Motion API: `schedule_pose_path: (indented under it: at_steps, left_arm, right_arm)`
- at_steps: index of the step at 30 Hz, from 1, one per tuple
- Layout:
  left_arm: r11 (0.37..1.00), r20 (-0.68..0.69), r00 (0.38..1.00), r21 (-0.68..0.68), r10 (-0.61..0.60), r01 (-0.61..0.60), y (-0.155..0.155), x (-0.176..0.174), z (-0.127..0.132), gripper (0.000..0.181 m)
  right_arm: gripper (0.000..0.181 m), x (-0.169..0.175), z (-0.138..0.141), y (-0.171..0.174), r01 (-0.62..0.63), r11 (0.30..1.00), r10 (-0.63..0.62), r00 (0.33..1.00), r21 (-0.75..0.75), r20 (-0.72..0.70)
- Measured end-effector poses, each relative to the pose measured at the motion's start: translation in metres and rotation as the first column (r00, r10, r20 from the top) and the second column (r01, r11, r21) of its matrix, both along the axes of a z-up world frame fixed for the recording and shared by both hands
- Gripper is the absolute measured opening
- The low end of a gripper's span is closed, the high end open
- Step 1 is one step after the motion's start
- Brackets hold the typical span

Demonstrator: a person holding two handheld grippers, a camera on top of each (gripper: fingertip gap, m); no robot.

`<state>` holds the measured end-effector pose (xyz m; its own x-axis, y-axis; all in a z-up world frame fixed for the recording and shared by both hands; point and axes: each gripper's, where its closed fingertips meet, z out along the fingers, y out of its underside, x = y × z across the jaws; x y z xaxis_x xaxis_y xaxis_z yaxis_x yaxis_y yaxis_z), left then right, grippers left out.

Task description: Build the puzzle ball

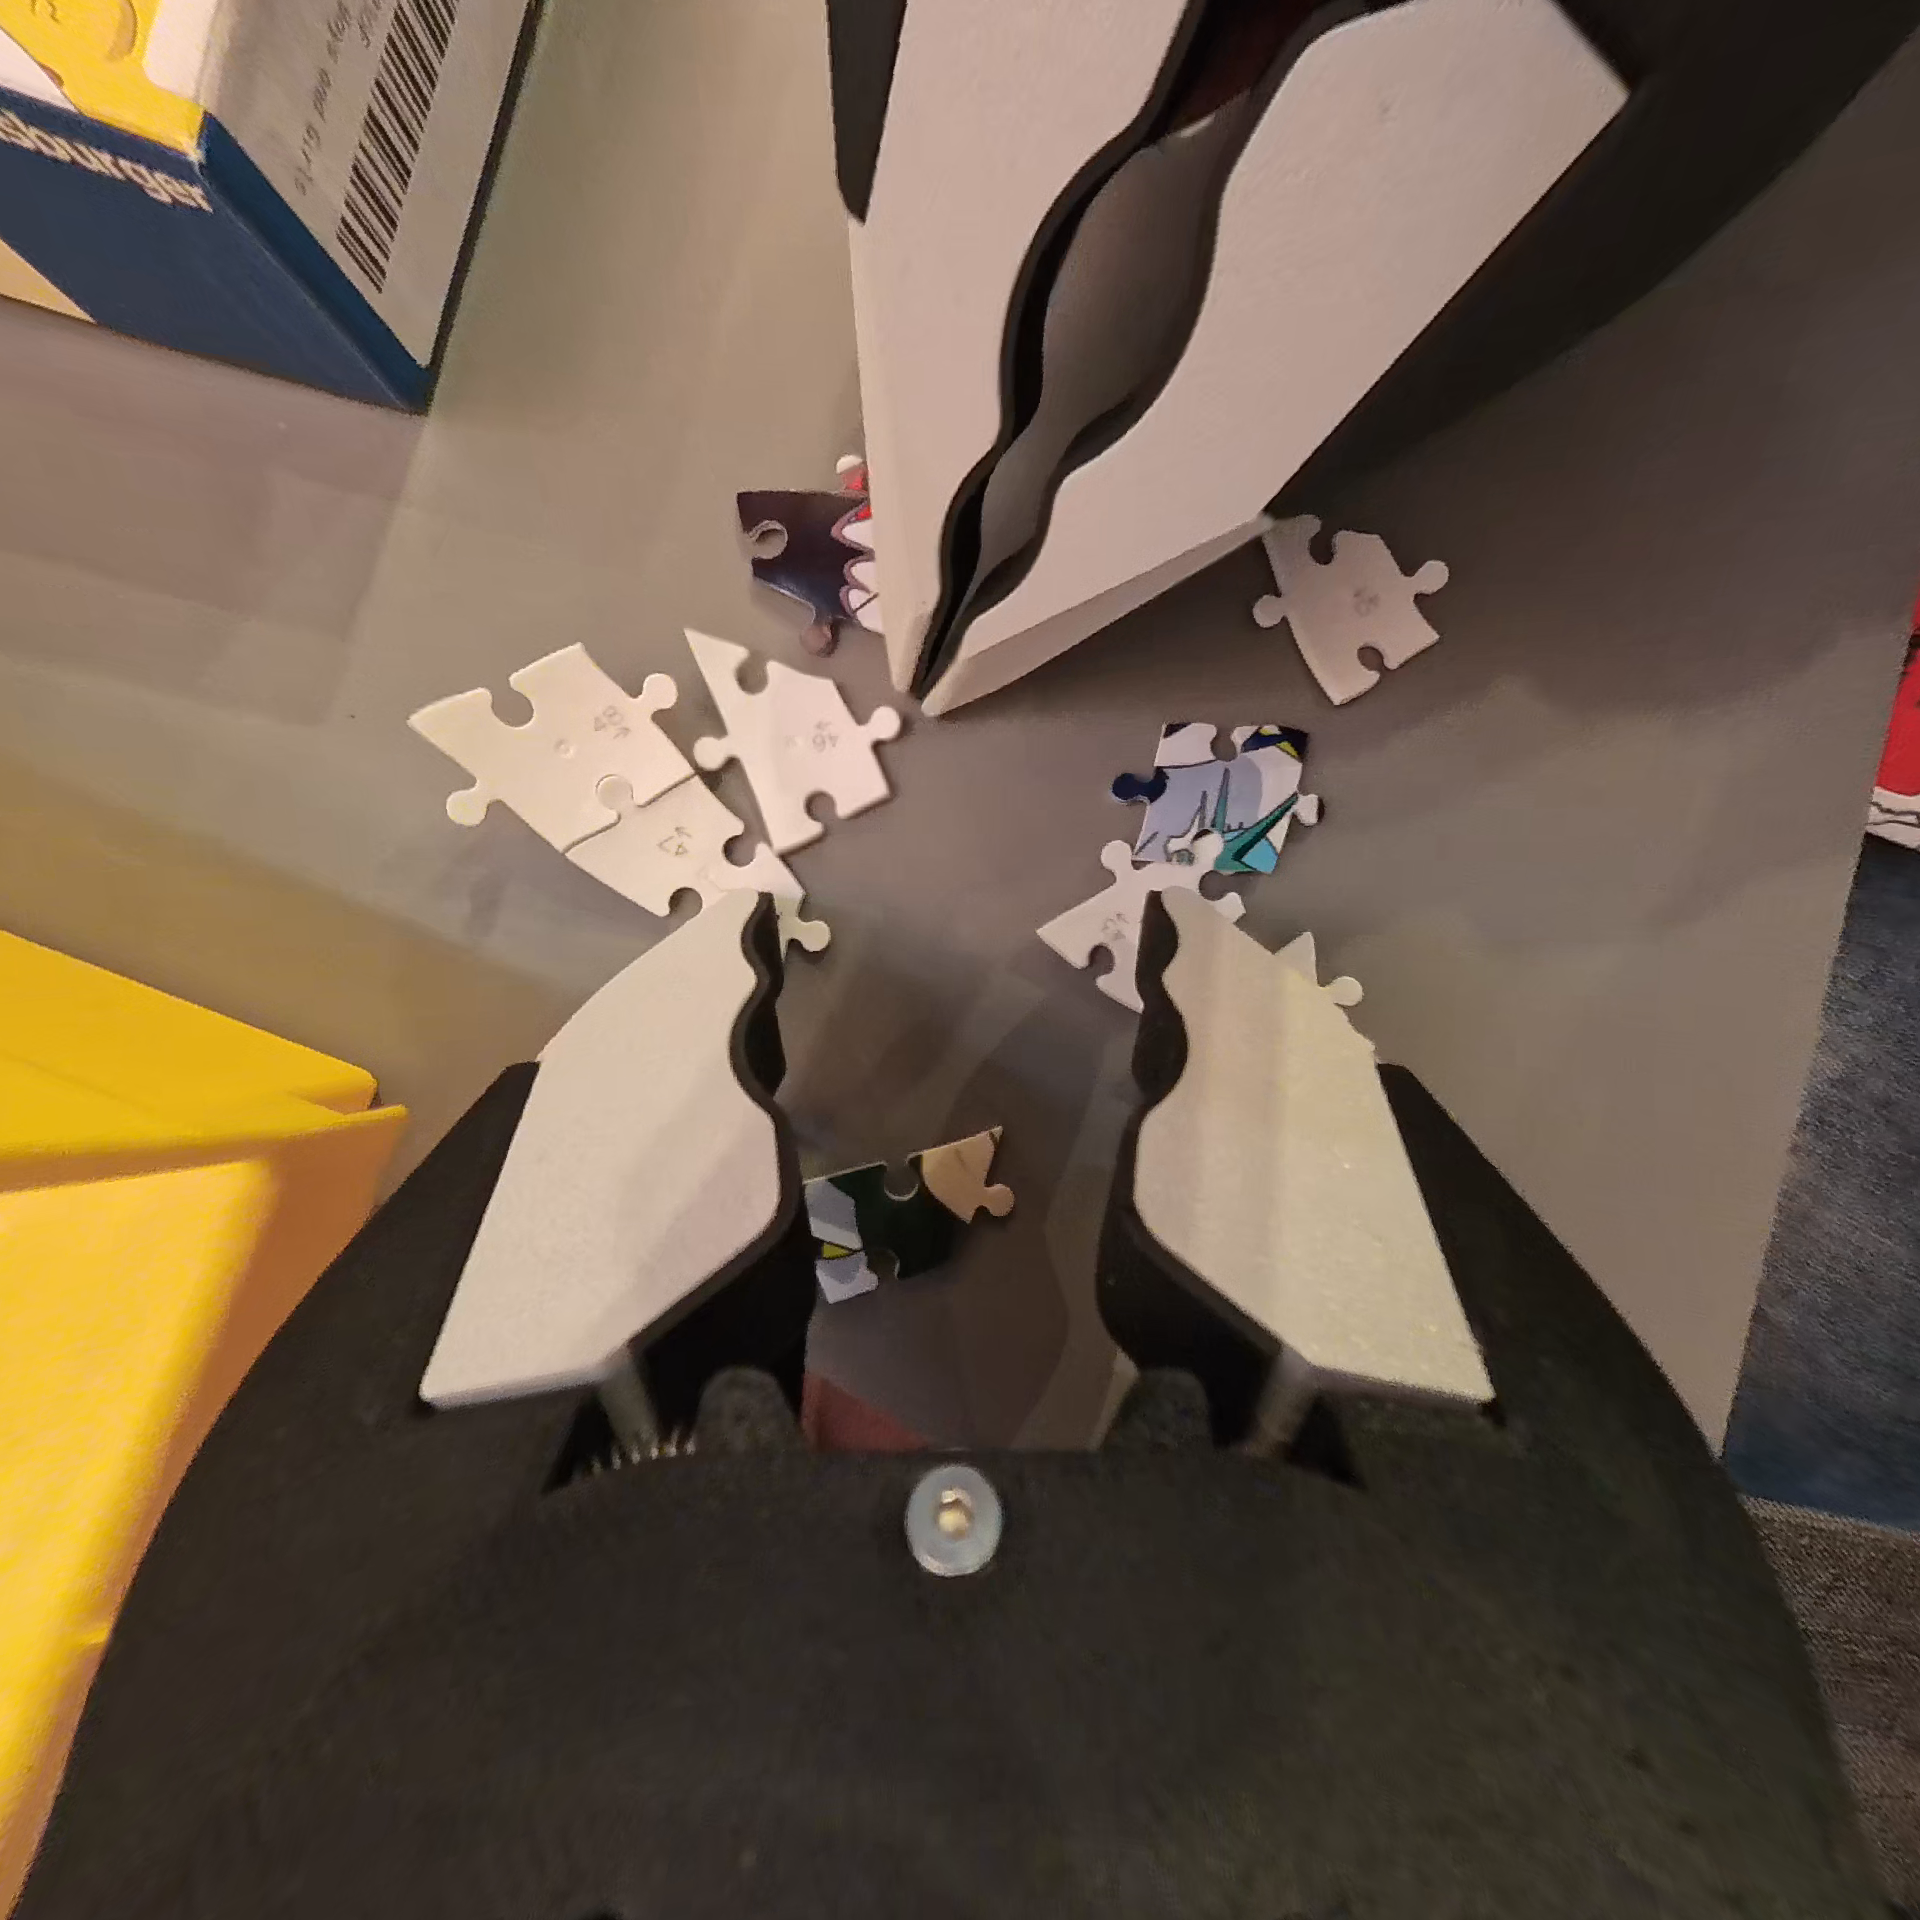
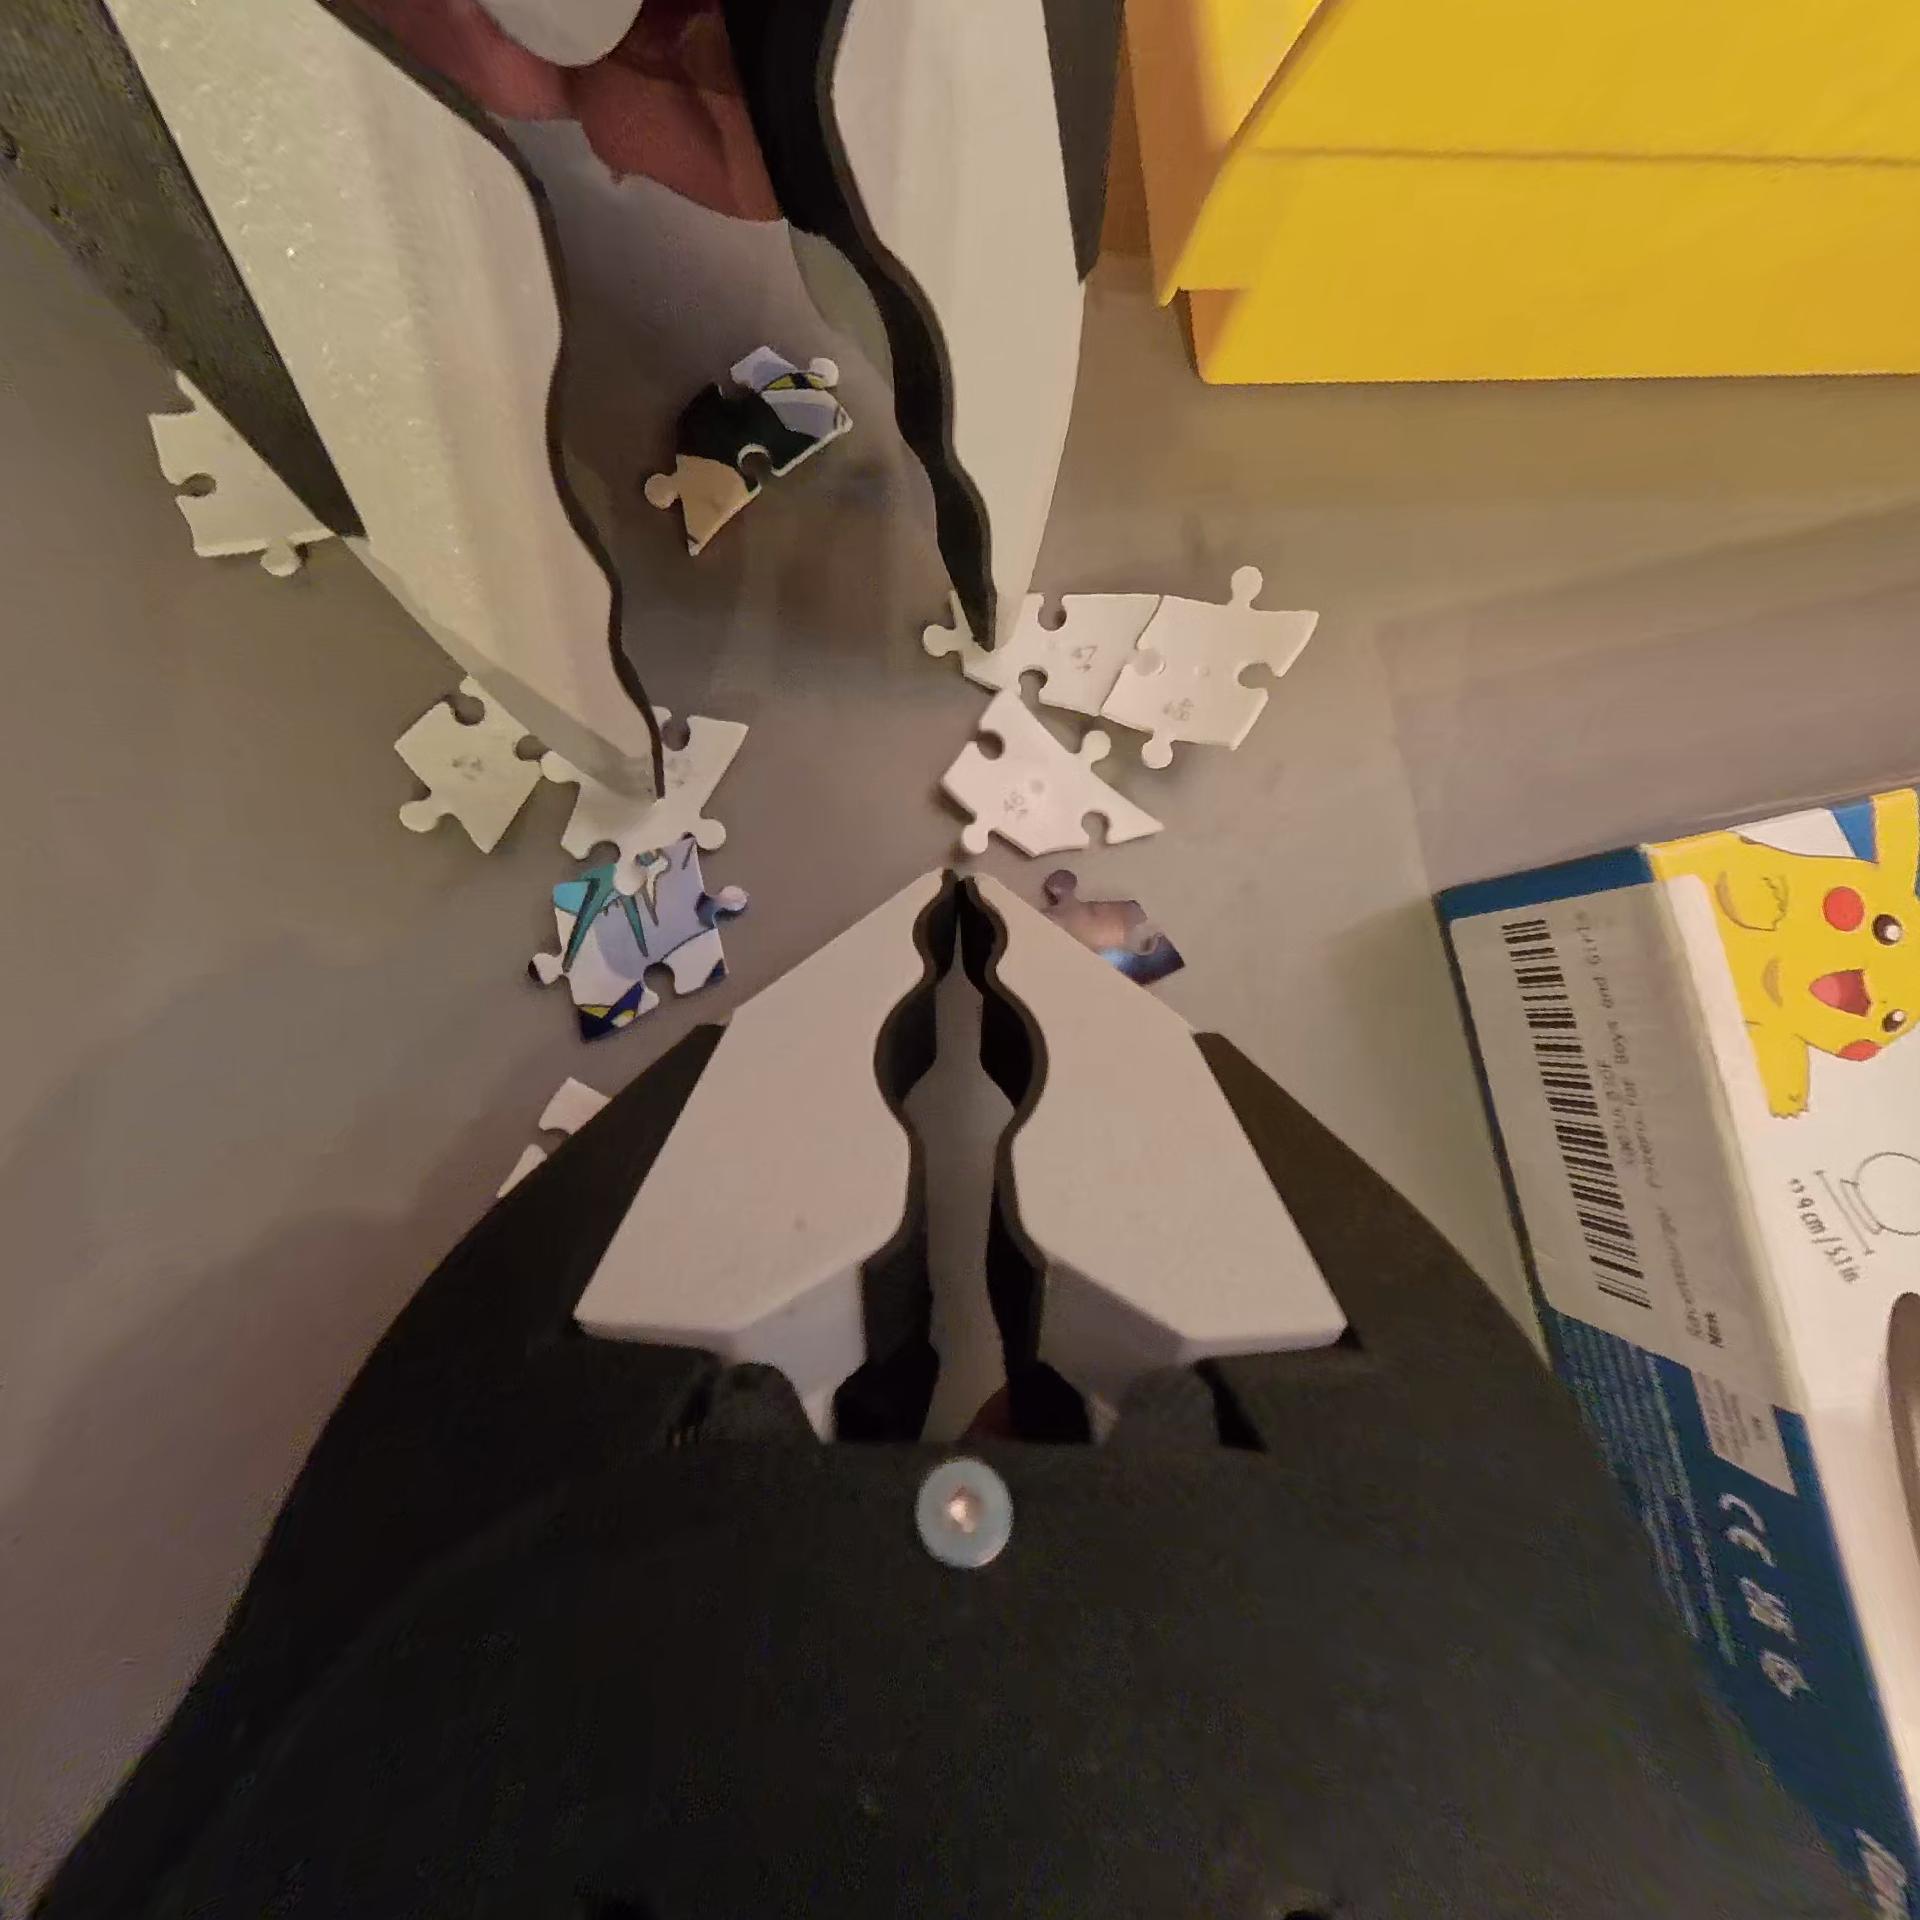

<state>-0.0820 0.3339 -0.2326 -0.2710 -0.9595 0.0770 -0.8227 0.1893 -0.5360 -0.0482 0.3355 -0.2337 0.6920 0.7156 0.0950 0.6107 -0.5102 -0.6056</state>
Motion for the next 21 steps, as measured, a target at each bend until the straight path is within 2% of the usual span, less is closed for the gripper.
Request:
schedule_pose_path:
  at_steps: [5,8,21]
  left_arm:
    - [1.0,-0.005,1.0,0.004,-0.004,0.004,0.002,0.001,0.0,0.066]
    - [1.0,-0.007,1.0,0.004,-0.004,0.004,0.003,0.002,0.0,0.066]
    - [1.0,-0.013,1.0,0.005,-0.016,0.016,0.006,0.007,0.0,0.066]
  right_arm:
    - [0.0,0.003,0.013,0.017,0.064,0.996,-0.063,0.998,0.068,-0.019]
    - [0.0,0.005,0.004,0.024,0.103,0.993,-0.104,0.995,0.055,0.005]
    - [0.0,-0.005,0.002,0.016,-0.009,0.994,0.009,1.0,0.108,0.006]
